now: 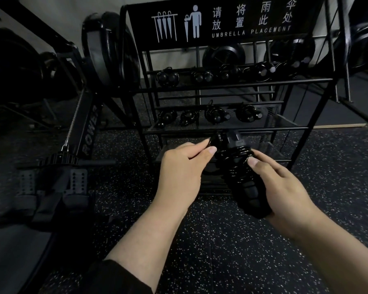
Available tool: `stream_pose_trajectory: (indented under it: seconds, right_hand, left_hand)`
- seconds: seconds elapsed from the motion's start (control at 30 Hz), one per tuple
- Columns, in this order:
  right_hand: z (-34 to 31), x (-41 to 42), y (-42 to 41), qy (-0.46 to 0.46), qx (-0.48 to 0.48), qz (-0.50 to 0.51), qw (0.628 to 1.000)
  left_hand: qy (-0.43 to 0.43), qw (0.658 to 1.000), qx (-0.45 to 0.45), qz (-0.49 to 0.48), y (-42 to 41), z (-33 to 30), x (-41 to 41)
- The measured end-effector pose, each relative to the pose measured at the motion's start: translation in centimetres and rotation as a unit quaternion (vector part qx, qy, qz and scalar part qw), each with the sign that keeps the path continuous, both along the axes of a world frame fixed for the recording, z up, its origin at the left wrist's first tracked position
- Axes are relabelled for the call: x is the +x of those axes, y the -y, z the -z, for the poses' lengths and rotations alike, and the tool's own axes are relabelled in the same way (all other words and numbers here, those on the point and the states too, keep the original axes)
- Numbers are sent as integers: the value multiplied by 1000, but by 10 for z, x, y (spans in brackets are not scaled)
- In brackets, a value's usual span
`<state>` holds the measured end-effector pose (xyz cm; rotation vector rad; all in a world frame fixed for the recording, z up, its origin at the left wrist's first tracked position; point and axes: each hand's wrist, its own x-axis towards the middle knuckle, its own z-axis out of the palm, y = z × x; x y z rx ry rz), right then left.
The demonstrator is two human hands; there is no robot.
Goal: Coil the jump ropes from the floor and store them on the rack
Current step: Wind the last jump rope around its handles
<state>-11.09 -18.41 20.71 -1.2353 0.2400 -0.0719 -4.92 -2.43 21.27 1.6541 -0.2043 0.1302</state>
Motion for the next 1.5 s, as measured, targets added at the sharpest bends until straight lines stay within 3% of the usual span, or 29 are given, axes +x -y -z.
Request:
stream_pose_trajectory:
  seconds: [0.17,0.3,0.5,0.67,0.93,1.43,1.5]
  right_hand:
    - [-7,-2,4,-9,8,-38,999]
    - [-8,-3,6,-14,18,-53,998]
    - [-14,-5,11,-34,51,-97,993]
    - [-9,-3,12,-32,6,-93,995]
    - [-14,-6,14,-49,16,-121,991]
    - [-17,-3,13,-32,49,-58,997]
    - [-16,-2,16,-29,50,-57,997]
  left_hand:
    - [102,986,131,5,-3,0,-1]
    - [128,978,165,-2,-6,-1,3]
    - [93,992,73,39,-7,-1,1]
    - [110,987,106,45,-5,-2,1]
    - [138,977,146,67,-12,-4,0]
    - [47,994,-97,-29,8,13,0]
    - [73,994,-84,-24,6,8,-1]
